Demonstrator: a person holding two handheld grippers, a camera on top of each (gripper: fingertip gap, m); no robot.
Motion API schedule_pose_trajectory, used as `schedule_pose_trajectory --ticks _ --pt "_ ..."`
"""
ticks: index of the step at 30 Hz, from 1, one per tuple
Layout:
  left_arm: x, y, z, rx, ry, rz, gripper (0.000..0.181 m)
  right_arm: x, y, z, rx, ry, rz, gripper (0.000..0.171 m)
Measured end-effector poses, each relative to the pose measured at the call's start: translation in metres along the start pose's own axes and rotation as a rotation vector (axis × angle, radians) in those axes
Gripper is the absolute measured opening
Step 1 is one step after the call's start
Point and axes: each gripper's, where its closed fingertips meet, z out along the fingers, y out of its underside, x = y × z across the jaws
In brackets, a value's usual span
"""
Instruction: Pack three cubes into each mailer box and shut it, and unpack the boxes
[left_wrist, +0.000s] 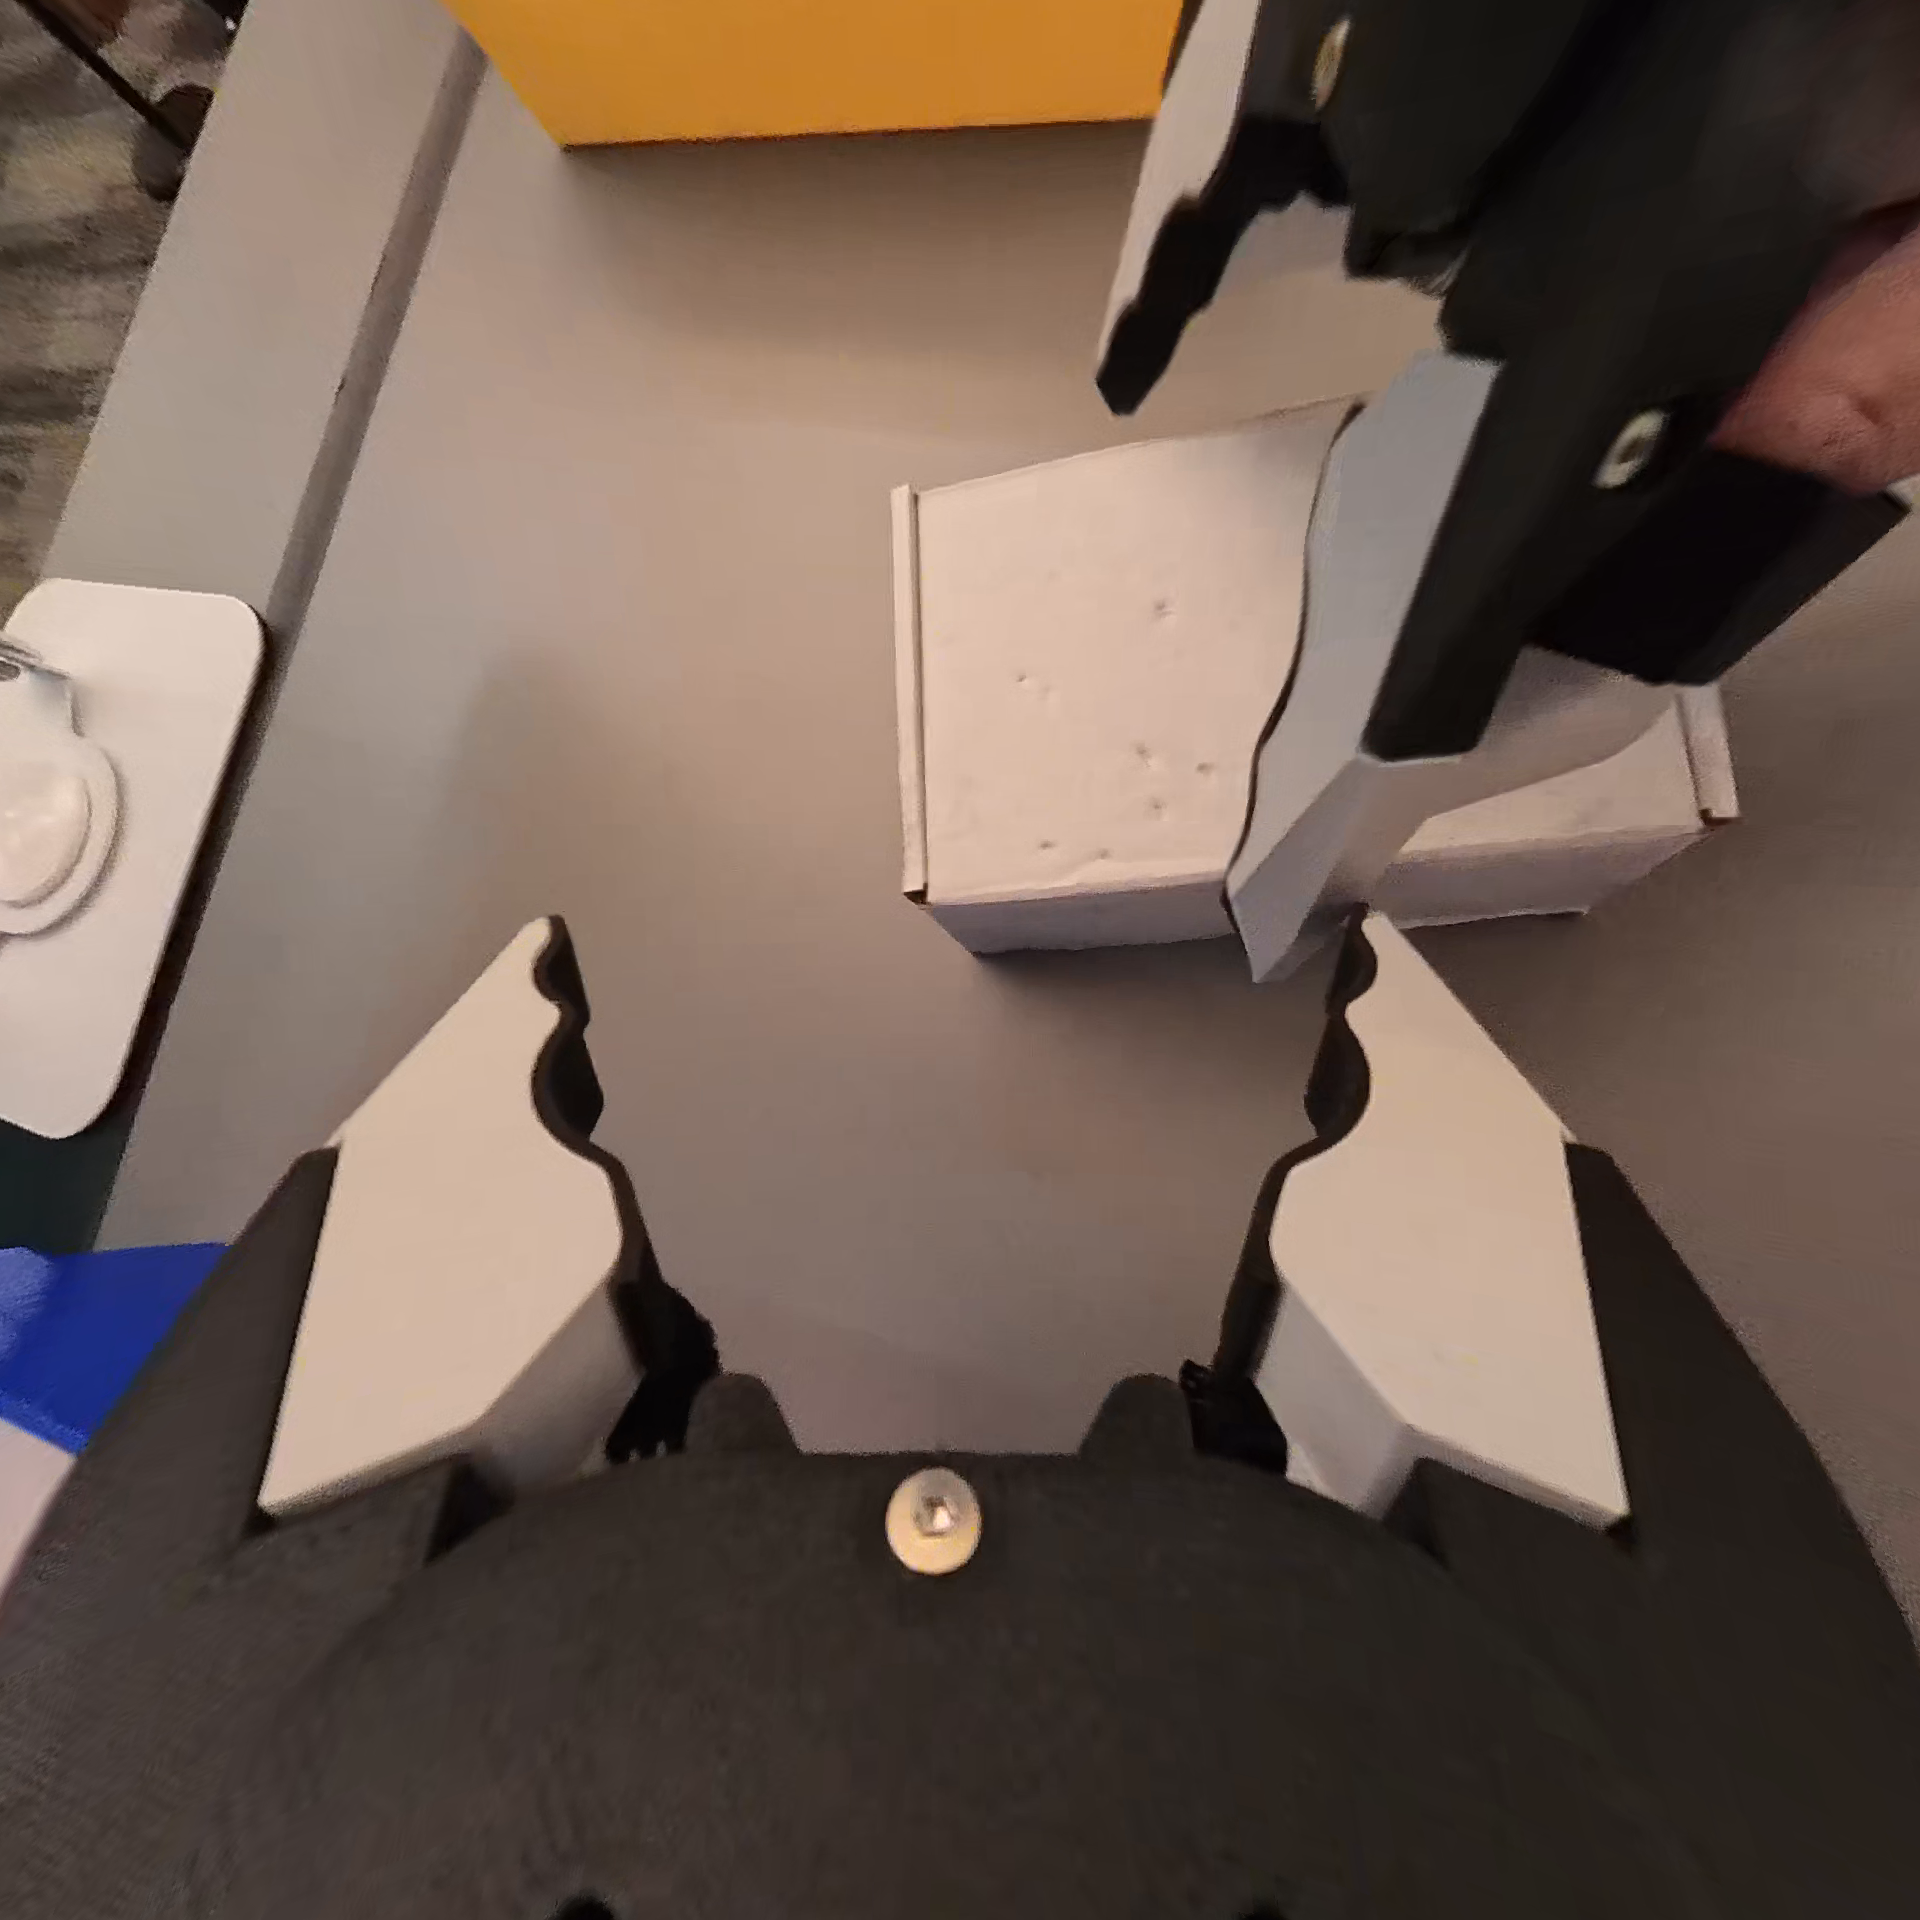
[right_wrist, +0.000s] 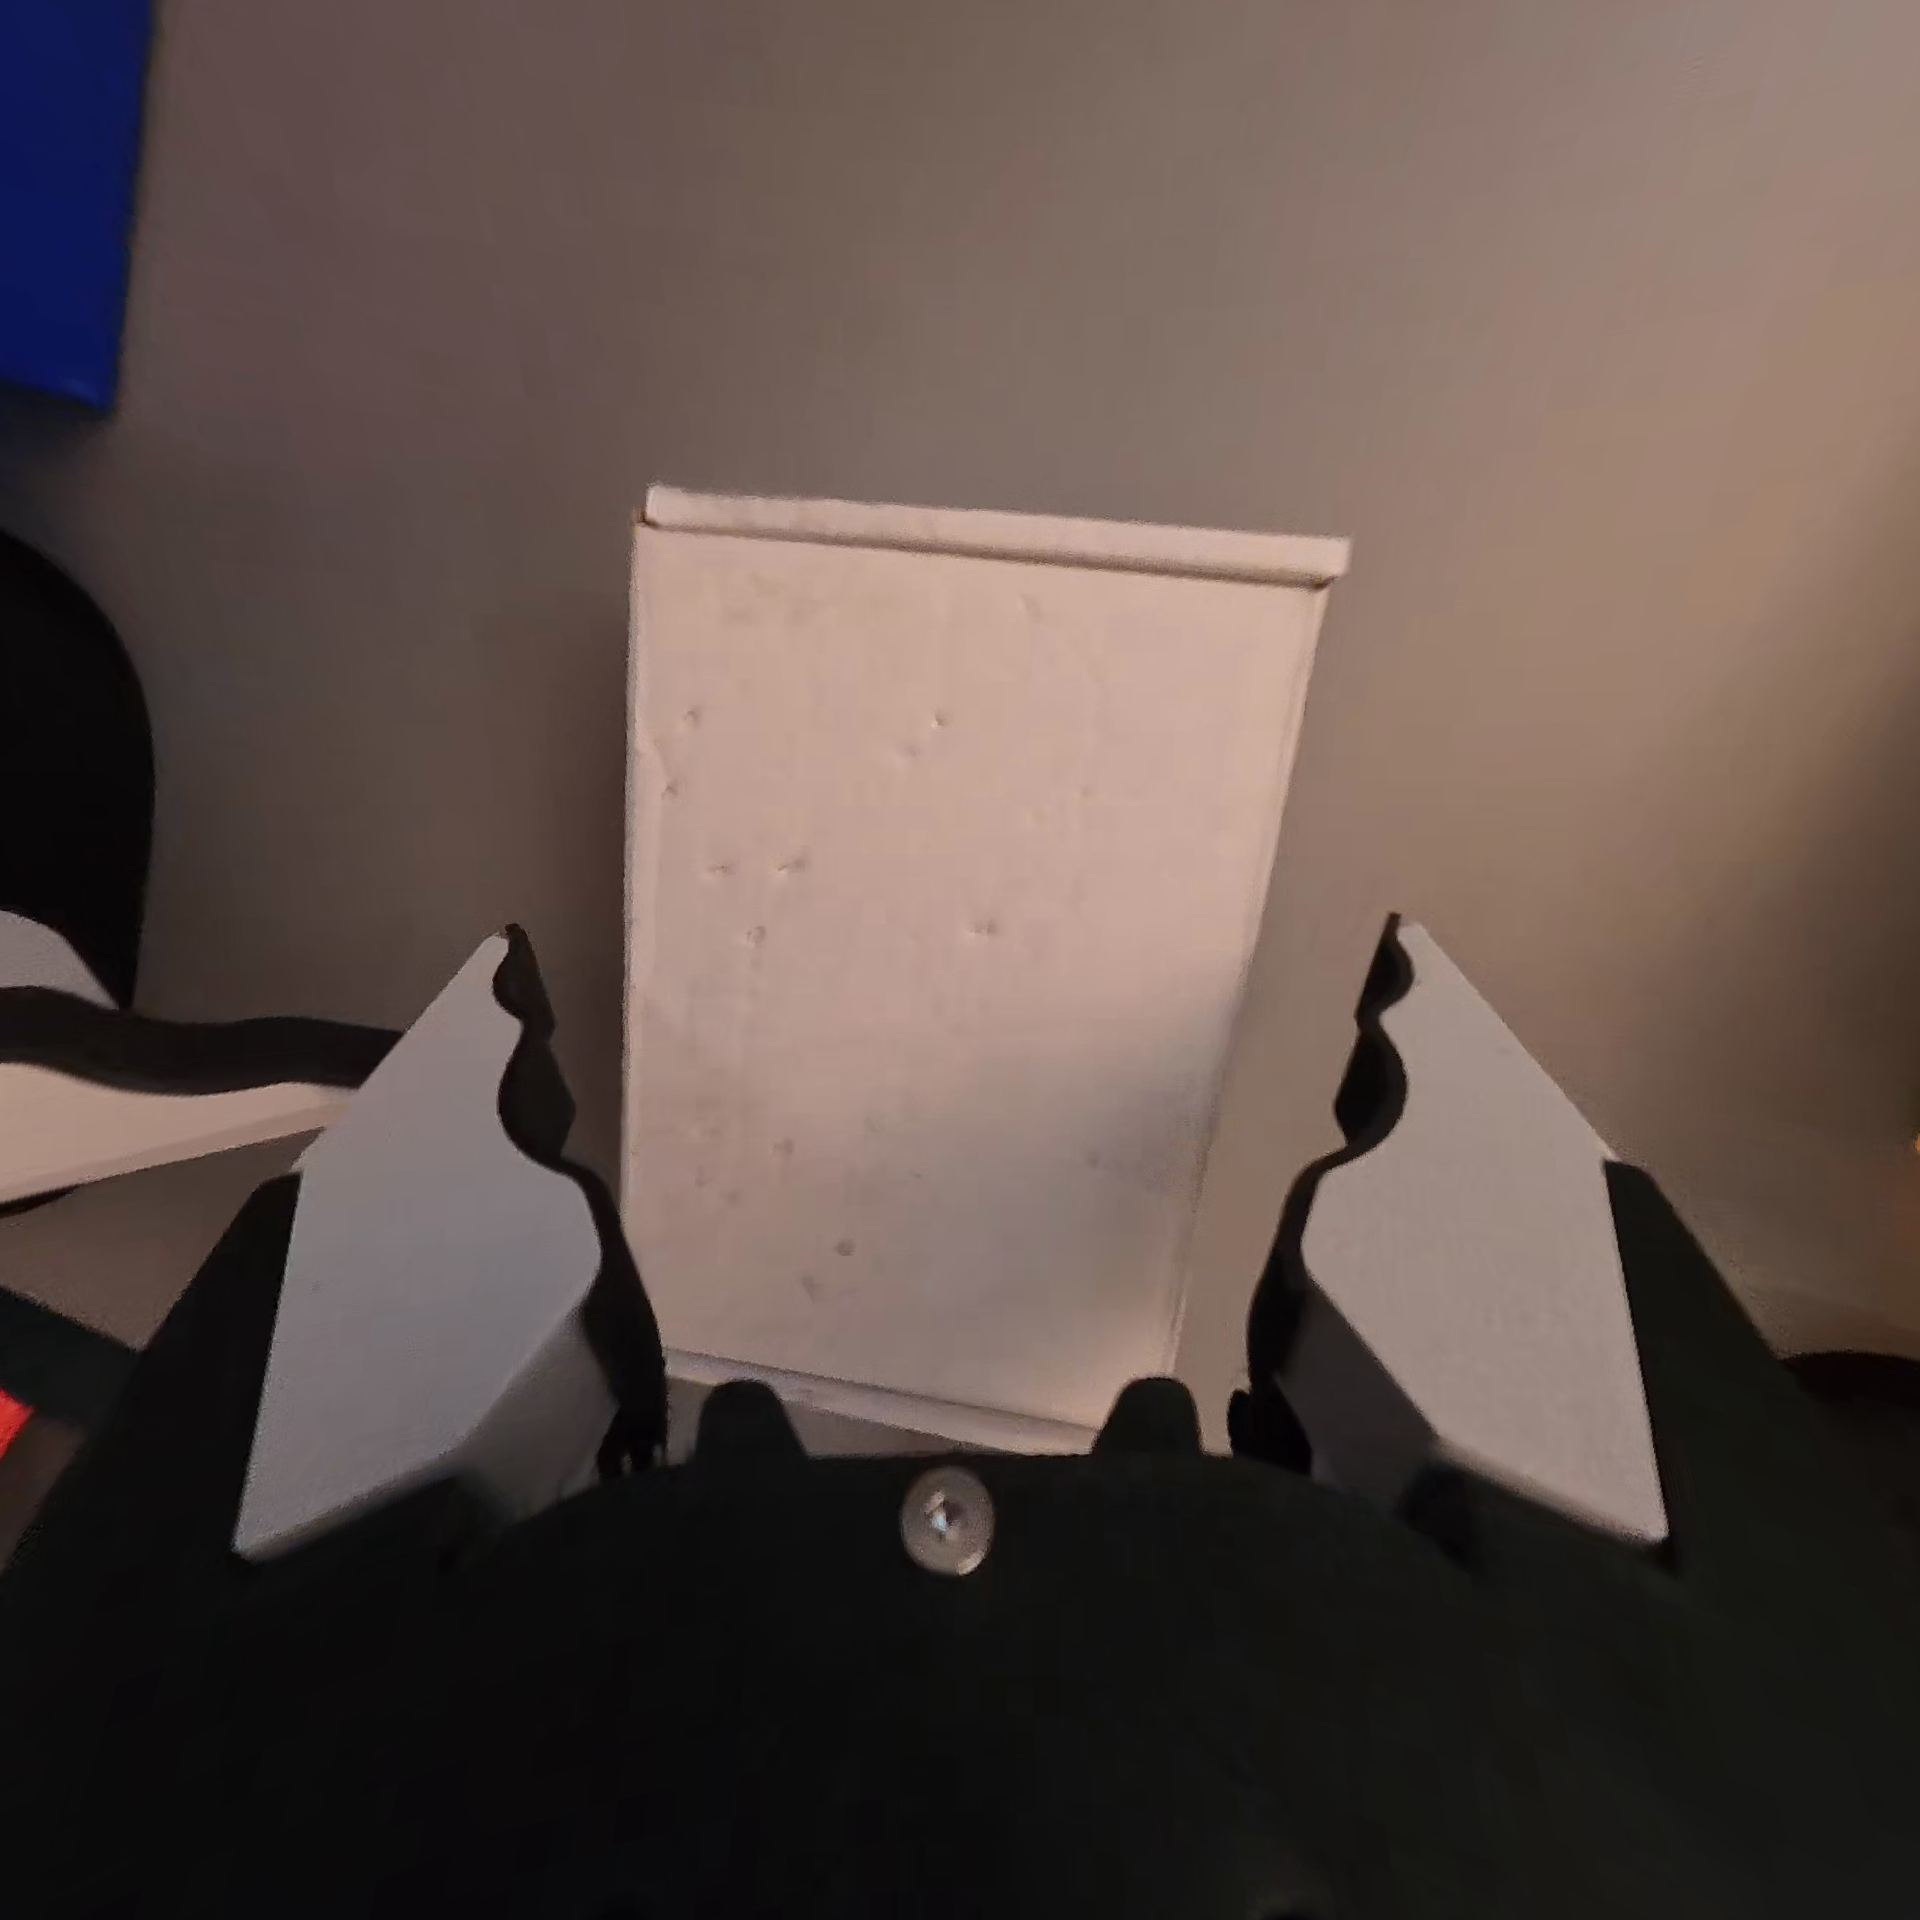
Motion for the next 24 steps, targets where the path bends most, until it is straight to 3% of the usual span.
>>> schedule_pose_trajectory --ticks 2,7,11,24 --pt "-0.004 0.0 -0.004 0.001 -0.026 0.008 0.143 0.0 0.004 0.004 -0.035 0.005 0.021 0.15" --pt "-0.033 0.012 -0.02 -0.08 -0.278 0.142 0.117 0.002 0.023 0.018 -0.191 0.031 -0.005 0.145" --pt "-0.045 0.009 -0.026 -0.089 -0.409 0.215 0.113 0.014 0.03 0.012 -0.235 0.038 -0.012 0.137" --pt "-0.053 0.023 -0.012 -0.103 -0.391 0.165 0.114 0.034 0.031 0.013 -0.287 0.16 -0.032 0.141"
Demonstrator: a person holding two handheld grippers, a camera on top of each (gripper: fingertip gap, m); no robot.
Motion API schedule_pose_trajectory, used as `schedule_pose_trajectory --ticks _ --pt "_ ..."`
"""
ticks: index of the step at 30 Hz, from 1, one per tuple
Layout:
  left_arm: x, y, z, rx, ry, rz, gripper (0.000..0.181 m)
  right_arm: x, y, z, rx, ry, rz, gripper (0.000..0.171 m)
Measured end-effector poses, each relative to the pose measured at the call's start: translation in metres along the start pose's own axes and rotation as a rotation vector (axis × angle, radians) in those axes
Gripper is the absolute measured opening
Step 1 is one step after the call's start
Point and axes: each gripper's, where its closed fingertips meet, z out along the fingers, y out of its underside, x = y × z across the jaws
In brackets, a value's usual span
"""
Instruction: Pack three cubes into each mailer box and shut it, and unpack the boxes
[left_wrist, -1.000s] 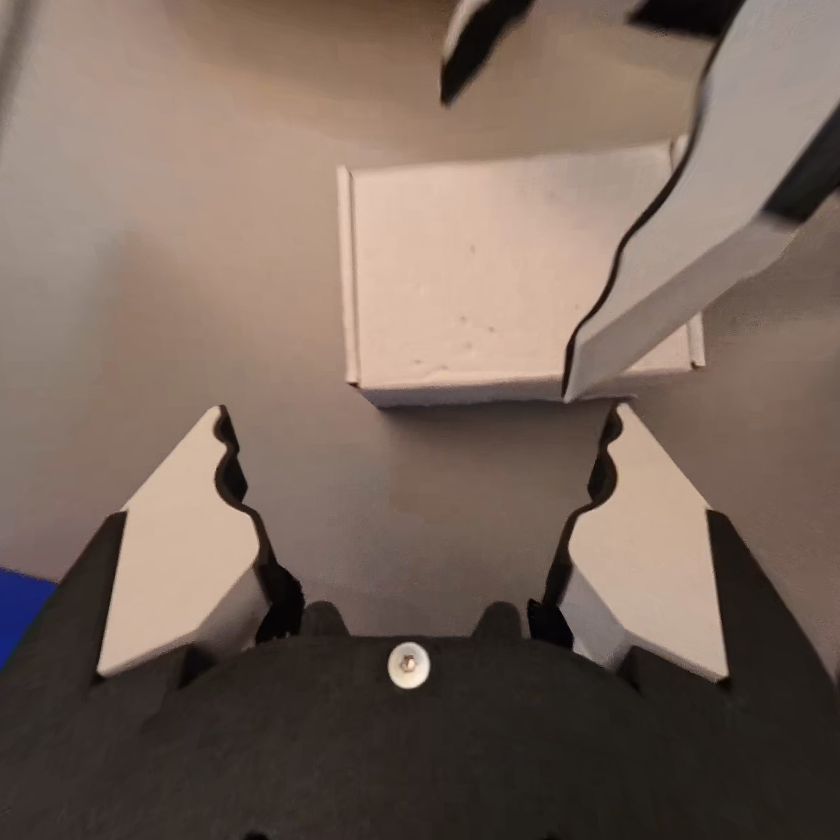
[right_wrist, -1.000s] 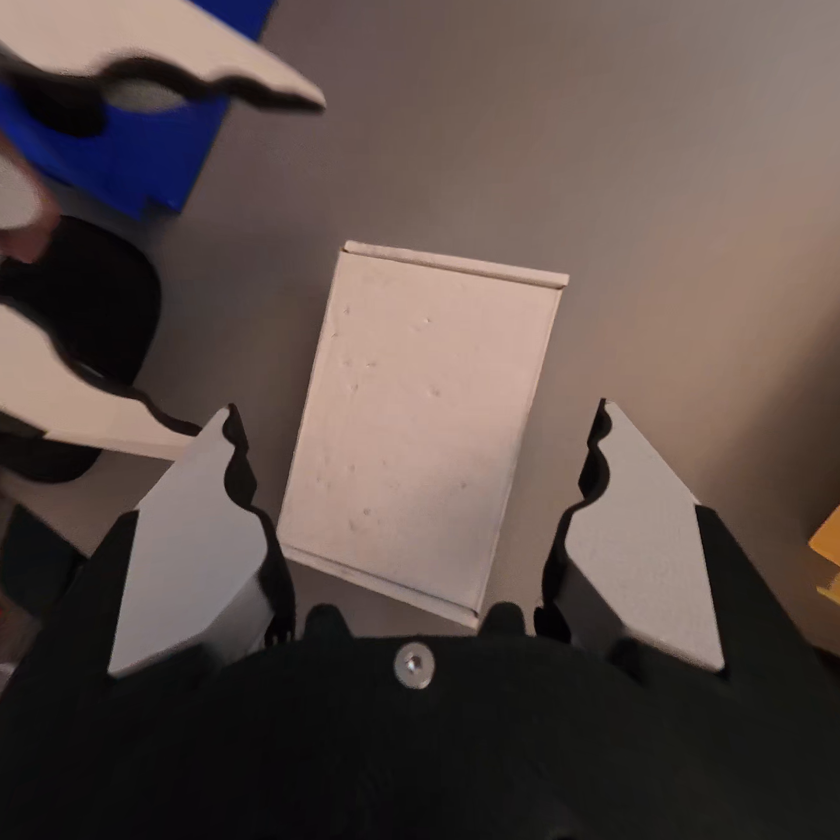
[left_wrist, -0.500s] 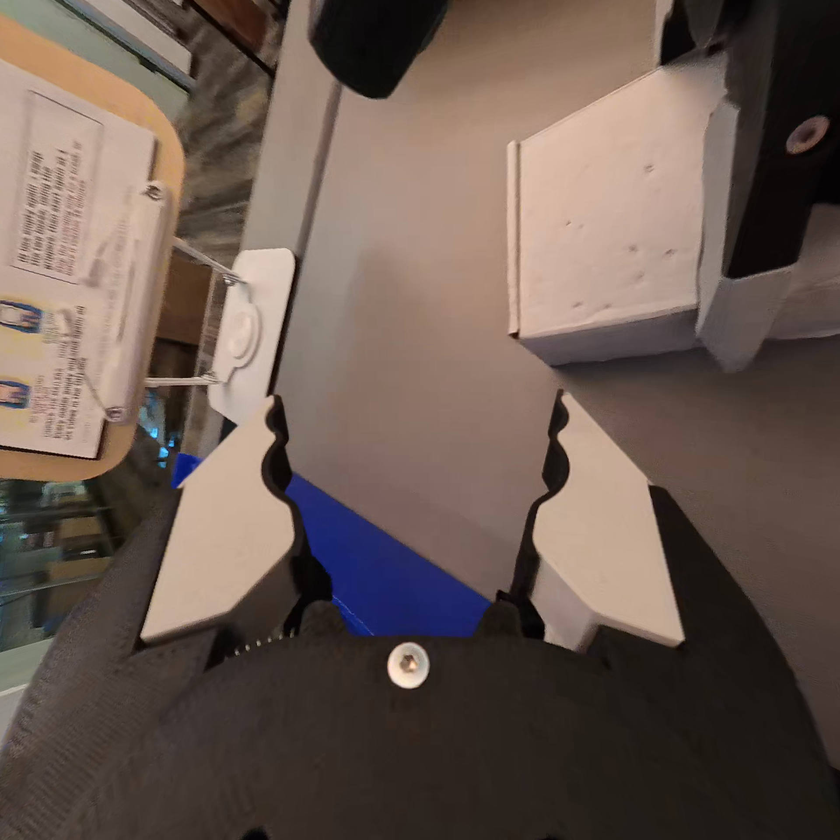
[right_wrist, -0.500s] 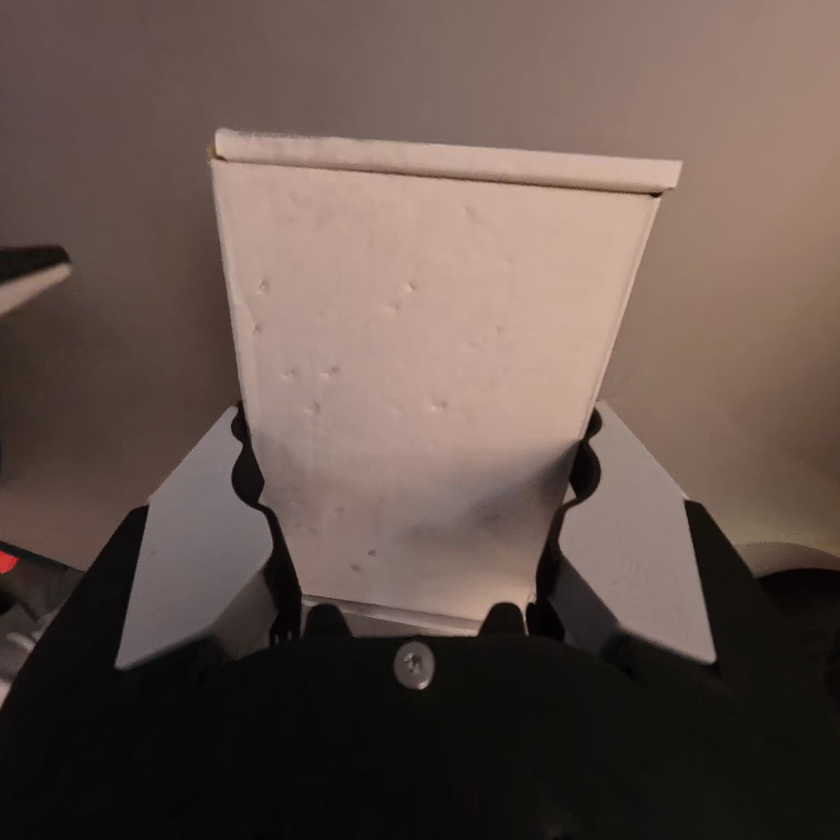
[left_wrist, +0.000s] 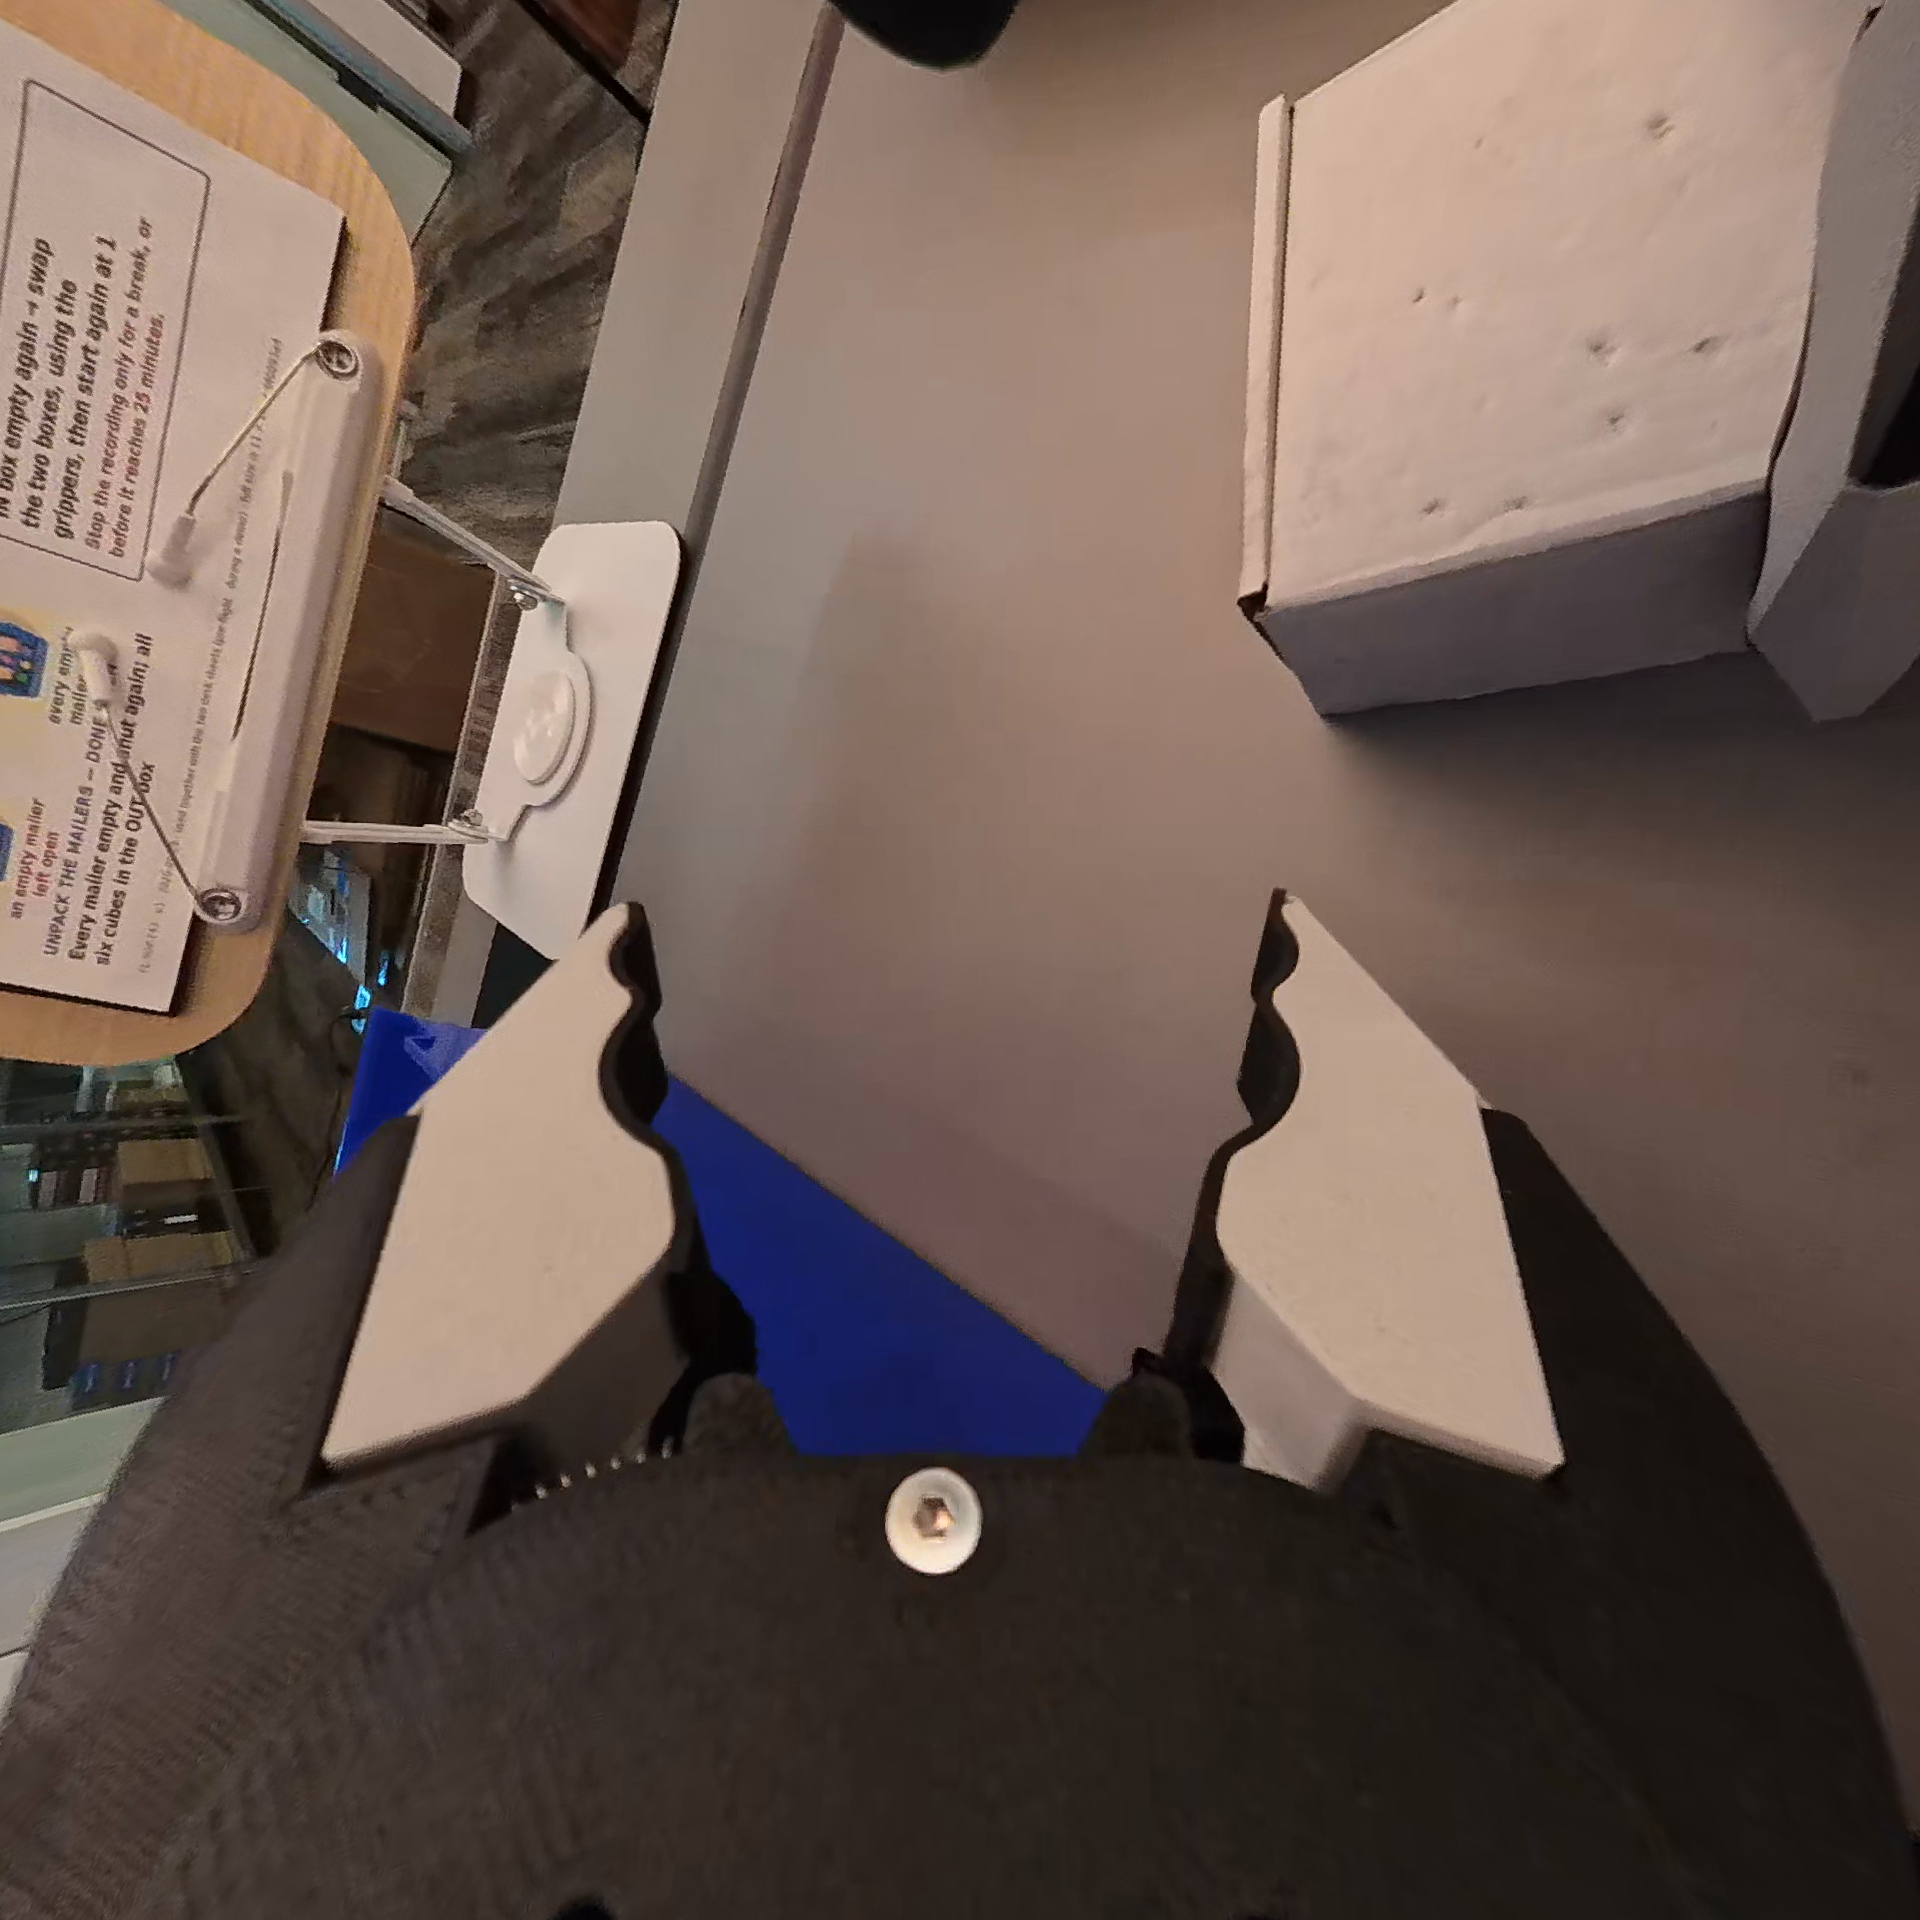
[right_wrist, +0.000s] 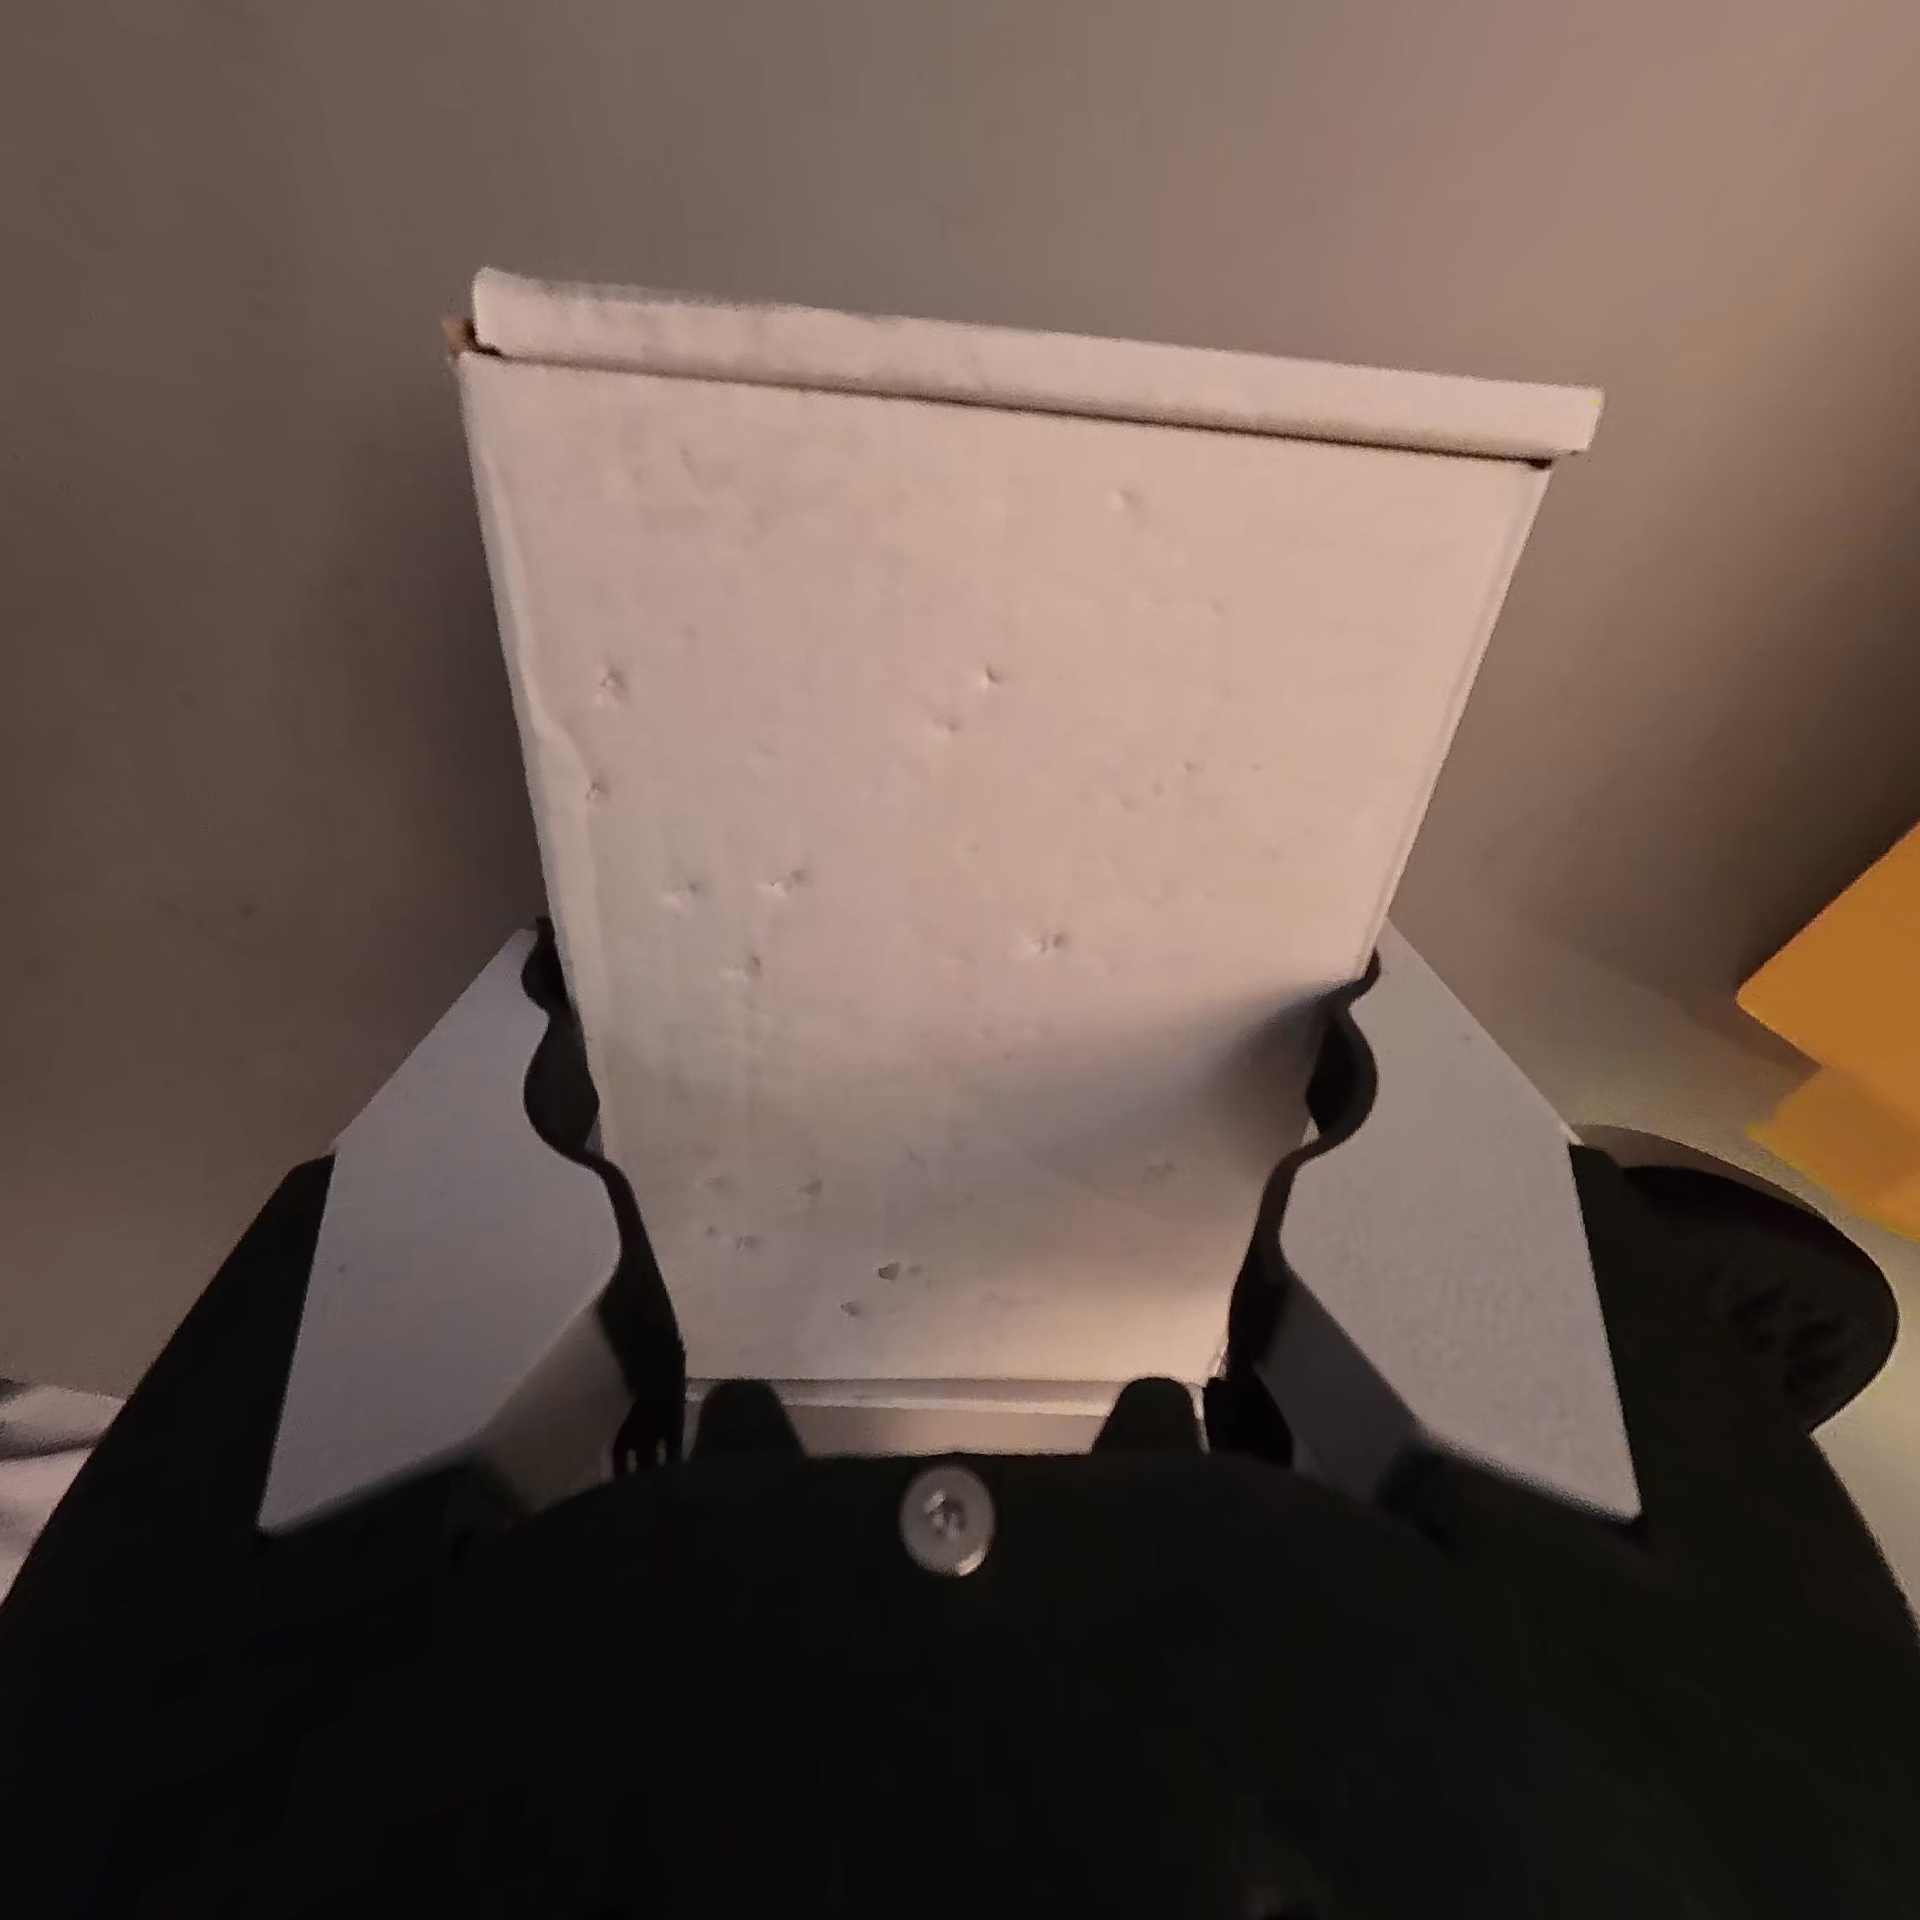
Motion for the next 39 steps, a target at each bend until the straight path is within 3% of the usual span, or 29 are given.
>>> schedule_pose_trajectory --ticks 7,19,26,31,34,39 --pt "-0.002 -0.001 0.003 0.021 0.011 -0.048 0.113 0.003 0.0 -0.006 -0.031 0.004 -0.108 0.135" --pt "0.0 0.003 0.008 -0.02 -0.004 -0.03 0.115 0.023 -0.02 -0.047 -0.021 -0.005 -0.272 0.13" --pt "-0.003 0.002 0.007 -0.028 -0.035 -0.016 0.115 0.015 -0.033 -0.018 -0.034 -0.036 -0.319 0.13" --pt "-0.015 0.002 0.006 -0.028 -0.1 -0.04 0.116 0.008 -0.05 -0.004 0.086 -0.056 -0.324 0.131" --pt "-0.026 0.002 0.004 -0.023 -0.147 -0.08 0.116 0.013 -0.043 0.0 0.089 -0.019 -0.309 0.143" --pt "-0.032 0.001 0.001 -0.012 -0.172 -0.107 0.116 0.01 -0.034 0.004 0.047 -0.031 -0.352 0.141"
